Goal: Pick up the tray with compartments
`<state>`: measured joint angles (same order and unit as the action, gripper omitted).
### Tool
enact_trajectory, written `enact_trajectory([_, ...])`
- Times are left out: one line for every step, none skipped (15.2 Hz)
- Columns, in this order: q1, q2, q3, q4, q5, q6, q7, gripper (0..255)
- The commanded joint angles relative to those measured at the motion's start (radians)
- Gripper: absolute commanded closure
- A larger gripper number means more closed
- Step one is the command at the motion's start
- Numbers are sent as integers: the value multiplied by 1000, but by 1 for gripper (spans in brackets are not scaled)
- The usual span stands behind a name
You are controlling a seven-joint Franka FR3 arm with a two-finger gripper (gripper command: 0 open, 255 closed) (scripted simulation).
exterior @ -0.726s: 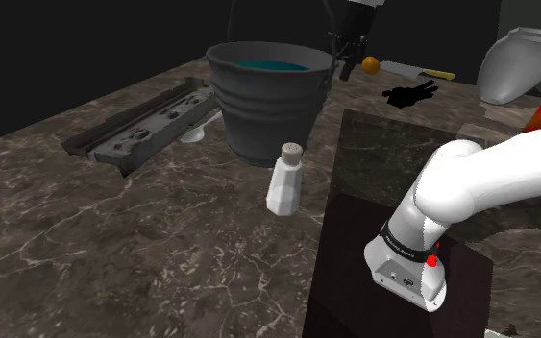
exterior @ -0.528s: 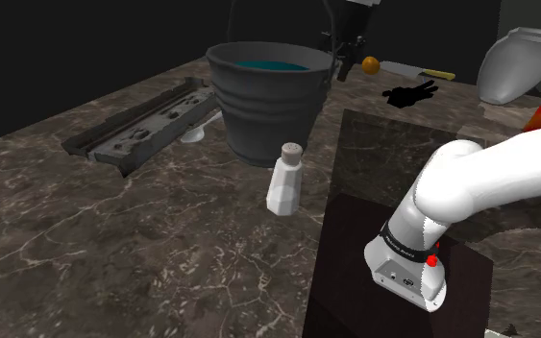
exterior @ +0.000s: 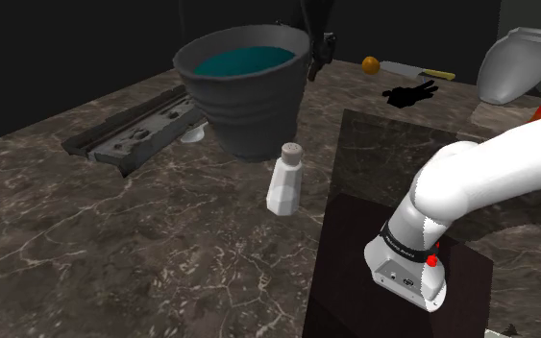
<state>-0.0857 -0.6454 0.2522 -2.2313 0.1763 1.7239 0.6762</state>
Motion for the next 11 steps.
enact_trajectory([-19, 81, 73, 54, 11, -39, 144, 0])
enact_trajectory([-30, 115, 103, 83, 10, -34, 214, 0])
enact_trajectory([-42, 151, 132, 115, 7, -30, 283, 0])
enact_trajectory([-55, 190, 161, 149, 0, -26, 354, 0])
enact_trajectory([-68, 231, 190, 184, -9, -24, 424, 0])
enact_trajectory([-81, 273, 218, 222, -21, -22, 495, 0])
enact_trajectory([-94, 318, 246, 262, -36, -22, 567, 0])
enact_trajectory([-106, 365, 273, 304, -55, -24, 640, 0])
enact_trajectory([-116, 415, 298, 348, -77, -27, 713, 0])
enact_trajectory([-124, 467, 322, 394, -103, -32, 787, 0])
enact_trajectory([-130, 521, 344, 443, -132, -39, 861, 0])
